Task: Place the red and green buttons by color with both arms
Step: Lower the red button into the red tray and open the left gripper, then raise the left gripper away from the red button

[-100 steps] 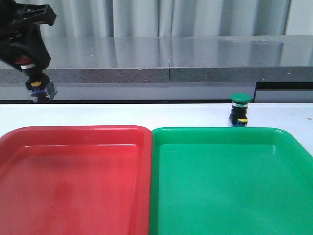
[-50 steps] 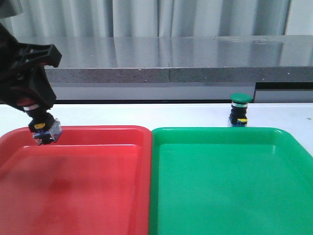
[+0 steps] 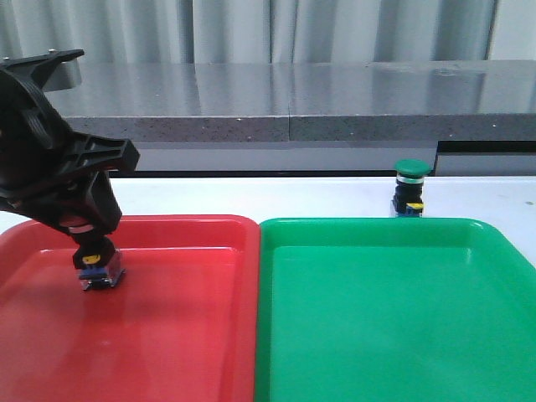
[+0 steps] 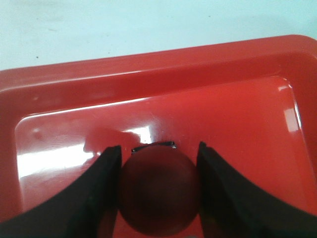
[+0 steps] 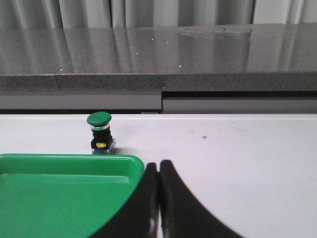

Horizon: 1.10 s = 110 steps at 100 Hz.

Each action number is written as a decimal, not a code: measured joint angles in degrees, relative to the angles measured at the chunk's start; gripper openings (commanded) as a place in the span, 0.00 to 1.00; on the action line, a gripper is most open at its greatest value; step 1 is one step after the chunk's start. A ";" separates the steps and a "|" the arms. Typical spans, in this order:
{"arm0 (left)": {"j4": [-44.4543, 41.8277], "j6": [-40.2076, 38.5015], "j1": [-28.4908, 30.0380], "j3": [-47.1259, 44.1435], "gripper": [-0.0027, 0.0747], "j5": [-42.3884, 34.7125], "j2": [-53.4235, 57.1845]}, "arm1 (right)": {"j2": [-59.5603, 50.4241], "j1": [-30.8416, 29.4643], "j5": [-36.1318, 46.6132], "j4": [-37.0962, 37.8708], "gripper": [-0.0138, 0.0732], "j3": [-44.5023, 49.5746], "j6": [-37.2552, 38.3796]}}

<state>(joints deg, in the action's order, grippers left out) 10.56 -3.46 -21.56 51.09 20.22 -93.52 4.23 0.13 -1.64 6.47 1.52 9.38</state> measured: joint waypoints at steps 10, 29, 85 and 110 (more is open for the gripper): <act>0.00 0.00 -0.65 0.00 0.43 -0.48 -0.13 | 0.00 0.00 0.00 0.00 0.09 0.00 0.00; 0.11 0.00 -1.05 0.00 0.84 -0.38 -0.45 | 0.00 0.00 0.00 0.00 0.09 0.00 0.00; -0.02 0.00 2.48 0.00 0.86 -1.96 11.44 | 0.00 0.00 0.00 0.00 0.09 0.00 0.00; -4.34 0.00 9.35 -2.09 0.86 -5.81 24.73 | 0.00 0.00 0.00 0.00 0.09 0.00 0.00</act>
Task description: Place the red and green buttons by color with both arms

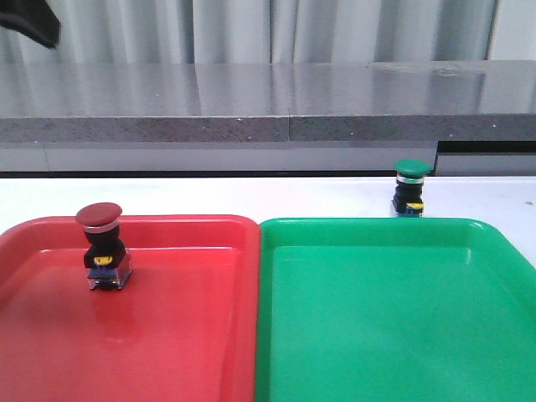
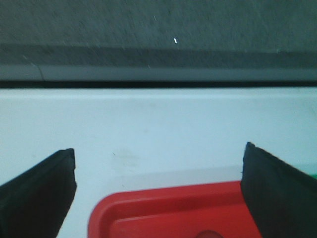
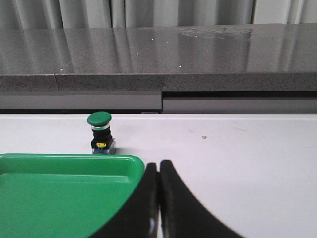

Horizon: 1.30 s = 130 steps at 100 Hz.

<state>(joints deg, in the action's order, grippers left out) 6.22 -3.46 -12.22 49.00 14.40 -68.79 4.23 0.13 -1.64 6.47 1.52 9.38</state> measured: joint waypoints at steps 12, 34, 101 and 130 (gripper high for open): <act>-1.55 0.00 2.22 -4.29 0.86 -4.20 7.70 | 0.00 0.00 0.00 0.00 0.09 0.00 0.00; -2.65 0.00 3.66 -14.80 0.86 -8.73 23.75 | 0.00 0.00 0.00 0.00 0.09 0.00 0.00; -3.12 0.10 3.89 -30.26 0.01 -9.07 51.96 | 0.00 0.00 0.00 0.00 0.09 0.00 0.00; -3.12 0.10 3.89 -30.32 0.01 -9.07 51.96 | 0.00 0.00 0.00 0.00 0.09 0.00 0.00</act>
